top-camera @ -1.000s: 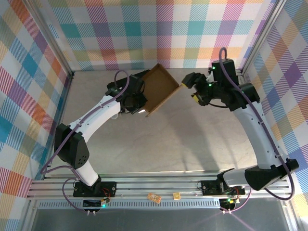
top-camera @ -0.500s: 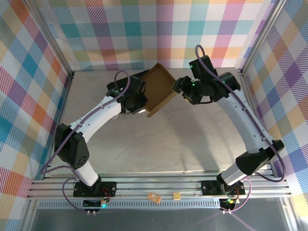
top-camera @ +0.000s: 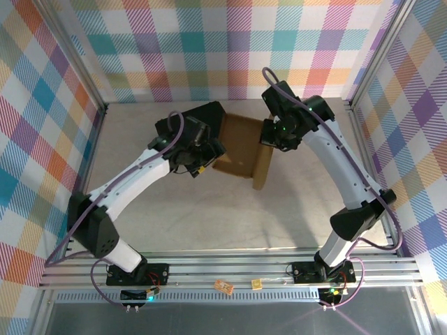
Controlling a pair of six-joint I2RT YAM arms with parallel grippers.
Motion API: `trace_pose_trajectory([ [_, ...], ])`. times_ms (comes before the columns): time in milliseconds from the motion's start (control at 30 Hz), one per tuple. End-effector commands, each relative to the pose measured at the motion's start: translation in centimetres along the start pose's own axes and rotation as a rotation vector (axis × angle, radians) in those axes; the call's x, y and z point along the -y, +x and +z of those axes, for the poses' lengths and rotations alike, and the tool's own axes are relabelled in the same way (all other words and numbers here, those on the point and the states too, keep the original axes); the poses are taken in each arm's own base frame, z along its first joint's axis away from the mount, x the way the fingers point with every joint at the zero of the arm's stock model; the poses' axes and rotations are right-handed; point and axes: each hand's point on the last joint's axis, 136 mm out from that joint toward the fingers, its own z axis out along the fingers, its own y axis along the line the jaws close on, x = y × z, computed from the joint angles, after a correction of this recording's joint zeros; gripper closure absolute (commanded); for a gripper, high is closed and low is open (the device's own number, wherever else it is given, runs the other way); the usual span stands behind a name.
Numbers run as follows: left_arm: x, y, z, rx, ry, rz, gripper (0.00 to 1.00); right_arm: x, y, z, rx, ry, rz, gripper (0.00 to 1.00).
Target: Fold the paper box
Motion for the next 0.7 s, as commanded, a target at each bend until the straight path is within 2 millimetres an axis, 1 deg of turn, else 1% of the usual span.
trace_pose_trajectory([
  [0,-0.2,1.3,-3.8,-0.041,0.033,0.079,0.13,2.5,0.9,0.1,-0.047,0.047,-0.168,1.00],
  [67,-0.7,0.7,-4.5,-0.036,0.028,0.130,0.15,2.7,0.9,0.5,-0.067,0.022,-0.216,1.00],
  [100,-0.9,0.4,-4.3,-0.045,0.029,0.141,0.16,2.5,1.0,0.8,-0.079,0.007,-0.244,1.00],
  [200,-1.4,-0.9,-2.4,-0.087,0.007,0.124,0.17,1.8,1.4,1.7,-0.121,-0.026,-0.327,1.00],
  [233,-1.2,-1.5,-1.6,-0.090,0.002,0.117,0.17,1.5,1.7,2.1,-0.140,-0.040,-0.349,1.00],
  [300,-0.5,-2.6,-0.1,-0.075,0.012,0.082,0.17,1.4,2.0,2.9,-0.172,-0.041,-0.368,1.00],
  [367,0.4,-3.5,1.8,-0.066,0.035,0.005,0.18,1.2,2.3,3.5,-0.188,-0.051,-0.375,1.00],
  [467,0.9,-5.1,4.3,-0.026,0.024,-0.092,0.19,1.0,2.7,4.4,-0.206,-0.065,-0.388,1.00],
  [567,1.2,-6.4,5.9,-0.006,-0.010,-0.143,0.18,0.8,3.0,5.0,-0.226,-0.074,-0.397,1.00],
  [600,1.3,-6.6,6.3,-0.007,-0.022,-0.161,0.16,0.7,3.0,5.1,-0.228,-0.077,-0.398,1.00],
  [667,0.6,-6.6,7.1,-0.020,-0.080,-0.219,0.15,0.5,3.2,5.6,-0.240,-0.085,-0.404,1.00],
])
